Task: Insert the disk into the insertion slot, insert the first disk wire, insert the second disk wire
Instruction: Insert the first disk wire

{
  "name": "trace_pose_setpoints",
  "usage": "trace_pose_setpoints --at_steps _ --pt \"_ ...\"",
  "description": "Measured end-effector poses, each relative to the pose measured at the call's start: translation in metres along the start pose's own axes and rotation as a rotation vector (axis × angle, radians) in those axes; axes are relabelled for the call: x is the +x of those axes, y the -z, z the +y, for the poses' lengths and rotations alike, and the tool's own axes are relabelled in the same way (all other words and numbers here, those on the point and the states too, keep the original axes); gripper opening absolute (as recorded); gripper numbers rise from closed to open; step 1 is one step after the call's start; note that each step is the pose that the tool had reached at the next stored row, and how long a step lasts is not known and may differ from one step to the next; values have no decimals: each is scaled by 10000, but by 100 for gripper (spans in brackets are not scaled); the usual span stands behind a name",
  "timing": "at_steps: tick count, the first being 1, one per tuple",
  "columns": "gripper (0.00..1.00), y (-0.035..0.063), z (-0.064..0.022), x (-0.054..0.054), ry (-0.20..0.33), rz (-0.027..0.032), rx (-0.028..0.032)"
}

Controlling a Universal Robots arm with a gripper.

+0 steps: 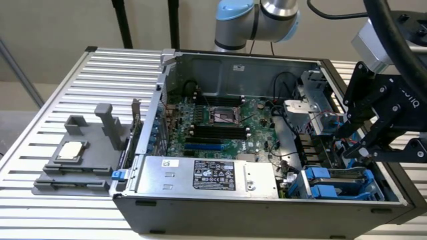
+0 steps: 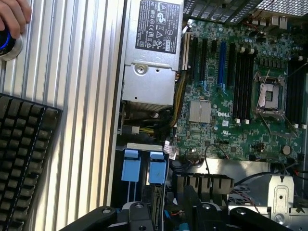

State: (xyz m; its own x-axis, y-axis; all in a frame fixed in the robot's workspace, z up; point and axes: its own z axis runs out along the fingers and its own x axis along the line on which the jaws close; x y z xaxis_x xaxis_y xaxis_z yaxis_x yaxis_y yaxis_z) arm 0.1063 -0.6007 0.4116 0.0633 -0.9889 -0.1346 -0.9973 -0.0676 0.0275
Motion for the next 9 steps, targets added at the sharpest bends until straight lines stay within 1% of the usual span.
trace_pose_setpoints --at_steps 6,7,9 --pt "39 -3 -3 0 1 0 0" --pt "39 -6 -33 2 1 2 0" --pt "39 -14 -127 10 -2 2 -15"
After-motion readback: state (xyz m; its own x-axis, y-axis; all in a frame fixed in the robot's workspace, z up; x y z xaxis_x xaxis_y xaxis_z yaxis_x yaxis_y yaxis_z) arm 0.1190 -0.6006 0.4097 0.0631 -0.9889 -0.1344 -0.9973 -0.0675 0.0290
